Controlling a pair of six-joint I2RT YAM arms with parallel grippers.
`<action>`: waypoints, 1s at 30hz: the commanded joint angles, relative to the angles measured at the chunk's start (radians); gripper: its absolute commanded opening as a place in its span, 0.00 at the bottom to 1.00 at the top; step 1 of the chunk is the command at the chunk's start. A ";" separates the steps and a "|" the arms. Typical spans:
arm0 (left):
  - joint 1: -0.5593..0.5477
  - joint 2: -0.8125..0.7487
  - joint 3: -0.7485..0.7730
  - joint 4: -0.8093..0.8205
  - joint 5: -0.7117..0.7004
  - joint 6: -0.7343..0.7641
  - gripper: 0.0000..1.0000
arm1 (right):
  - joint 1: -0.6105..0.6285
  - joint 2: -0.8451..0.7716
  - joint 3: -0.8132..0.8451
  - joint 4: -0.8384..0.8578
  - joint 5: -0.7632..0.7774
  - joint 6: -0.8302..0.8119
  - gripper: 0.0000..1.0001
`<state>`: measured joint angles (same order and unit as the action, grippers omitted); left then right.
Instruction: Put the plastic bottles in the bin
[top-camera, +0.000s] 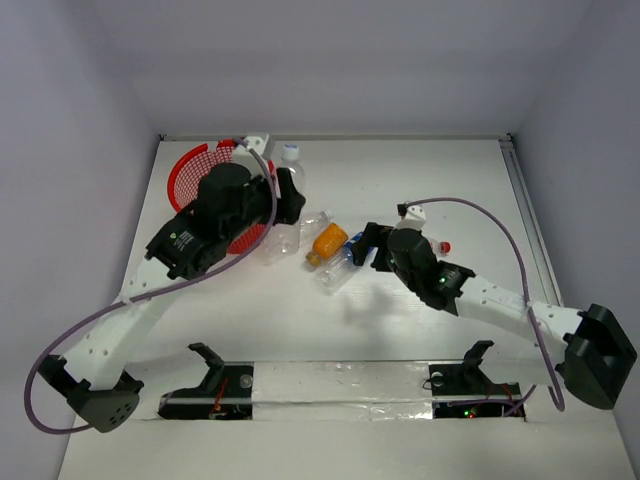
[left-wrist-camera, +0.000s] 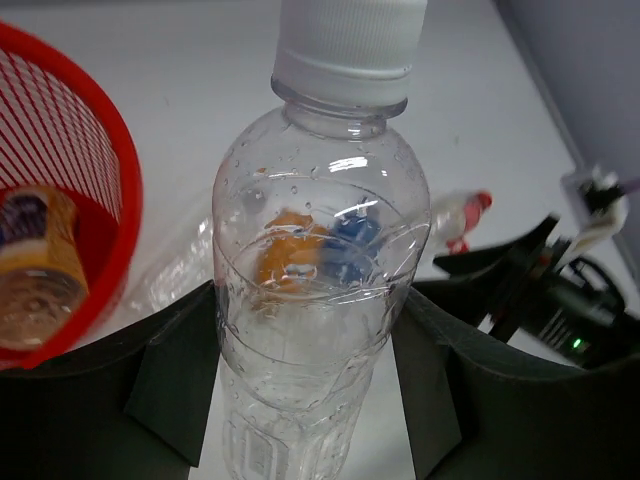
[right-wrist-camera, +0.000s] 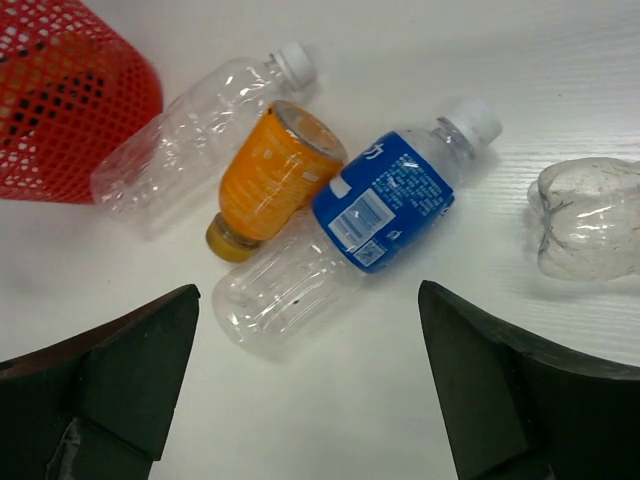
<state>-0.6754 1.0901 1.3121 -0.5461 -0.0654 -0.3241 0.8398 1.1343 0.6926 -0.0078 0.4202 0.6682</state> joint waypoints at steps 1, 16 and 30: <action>0.049 -0.009 0.071 0.183 -0.129 -0.004 0.54 | -0.036 0.028 0.013 0.038 0.035 0.076 0.96; 0.401 0.045 -0.089 0.783 -0.218 0.037 0.54 | -0.156 0.347 0.085 0.152 -0.064 0.145 1.00; 0.451 0.215 -0.207 1.092 -0.226 0.129 0.52 | -0.179 0.383 0.105 0.231 -0.097 0.145 0.98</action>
<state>-0.2283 1.2892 1.1336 0.3851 -0.2897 -0.2272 0.6682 1.5154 0.7391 0.1913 0.3088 0.8097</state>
